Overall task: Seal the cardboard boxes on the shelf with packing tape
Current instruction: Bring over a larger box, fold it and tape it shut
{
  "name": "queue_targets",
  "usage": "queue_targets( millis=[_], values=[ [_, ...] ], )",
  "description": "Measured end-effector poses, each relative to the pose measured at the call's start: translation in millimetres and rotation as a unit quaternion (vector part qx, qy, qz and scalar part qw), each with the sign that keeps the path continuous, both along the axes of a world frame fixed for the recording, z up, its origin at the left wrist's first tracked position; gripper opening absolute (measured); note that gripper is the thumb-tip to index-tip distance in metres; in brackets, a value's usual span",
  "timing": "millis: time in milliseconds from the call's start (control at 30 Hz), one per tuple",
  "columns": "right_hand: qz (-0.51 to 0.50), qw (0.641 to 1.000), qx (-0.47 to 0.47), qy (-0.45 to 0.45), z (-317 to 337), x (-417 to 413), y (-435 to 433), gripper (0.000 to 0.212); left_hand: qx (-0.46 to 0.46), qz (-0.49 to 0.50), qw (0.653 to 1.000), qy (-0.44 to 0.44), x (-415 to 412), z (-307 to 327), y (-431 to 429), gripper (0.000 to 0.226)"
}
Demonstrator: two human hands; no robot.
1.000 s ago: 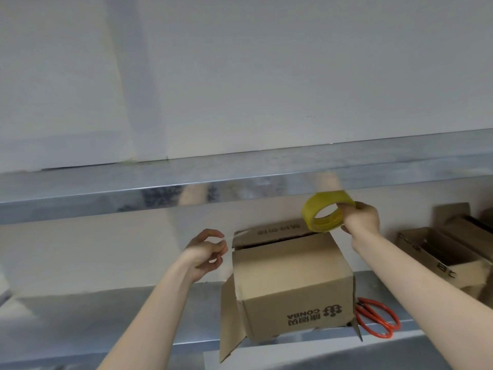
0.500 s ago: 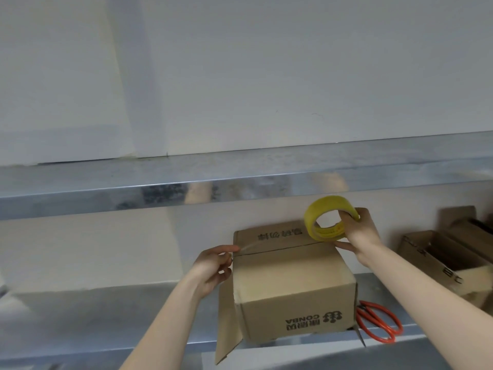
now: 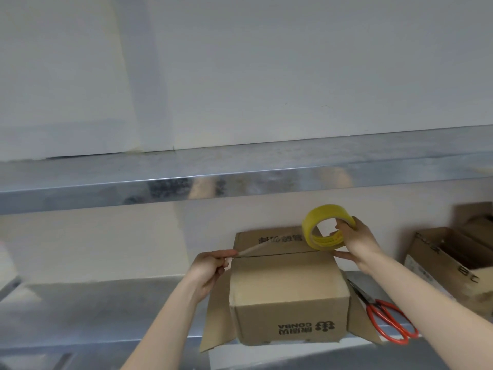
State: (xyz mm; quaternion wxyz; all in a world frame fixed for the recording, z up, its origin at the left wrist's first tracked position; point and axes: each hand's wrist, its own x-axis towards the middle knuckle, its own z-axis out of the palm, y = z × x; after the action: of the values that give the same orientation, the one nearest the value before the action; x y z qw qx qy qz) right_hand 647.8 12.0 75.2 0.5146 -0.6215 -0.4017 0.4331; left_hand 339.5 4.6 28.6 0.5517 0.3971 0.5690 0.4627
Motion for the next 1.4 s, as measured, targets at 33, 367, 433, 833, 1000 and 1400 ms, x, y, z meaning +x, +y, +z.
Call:
queue_targets(
  millis=[33, 367, 433, 833, 1000, 1400],
  values=[
    [0.001, 1.000, 0.000, -0.004, -2, 0, -1, 0.019, 0.002, -0.003, 1.000, 0.018, 0, -2, 1, 0.049],
    [0.021, 0.997, 0.009, -0.076, -31, 11, -10, 0.016, 0.088, -0.049, 0.962, 0.252, 6, -24, 6, 0.050],
    [0.032, 0.996, 0.014, -0.086, -38, 13, -12, 0.016, 0.101, -0.047, 0.957, 0.268, 5, -31, 6, 0.052],
    [0.054, 0.986, -0.027, -0.153, -61, 21, -10, 0.027, -0.034, -0.007, 0.998, 0.054, 9, -36, 1, 0.025],
    [0.064, 0.983, -0.030, -0.172, -62, 21, -7, 0.026, -0.043, 0.031, 0.998, 0.017, 9, -40, -2, 0.023],
    [0.075, 0.978, -0.049, -0.188, -62, 18, -1, 0.024, 0.006, 0.009, 0.986, 0.169, 15, -53, -8, 0.030]
  ],
)
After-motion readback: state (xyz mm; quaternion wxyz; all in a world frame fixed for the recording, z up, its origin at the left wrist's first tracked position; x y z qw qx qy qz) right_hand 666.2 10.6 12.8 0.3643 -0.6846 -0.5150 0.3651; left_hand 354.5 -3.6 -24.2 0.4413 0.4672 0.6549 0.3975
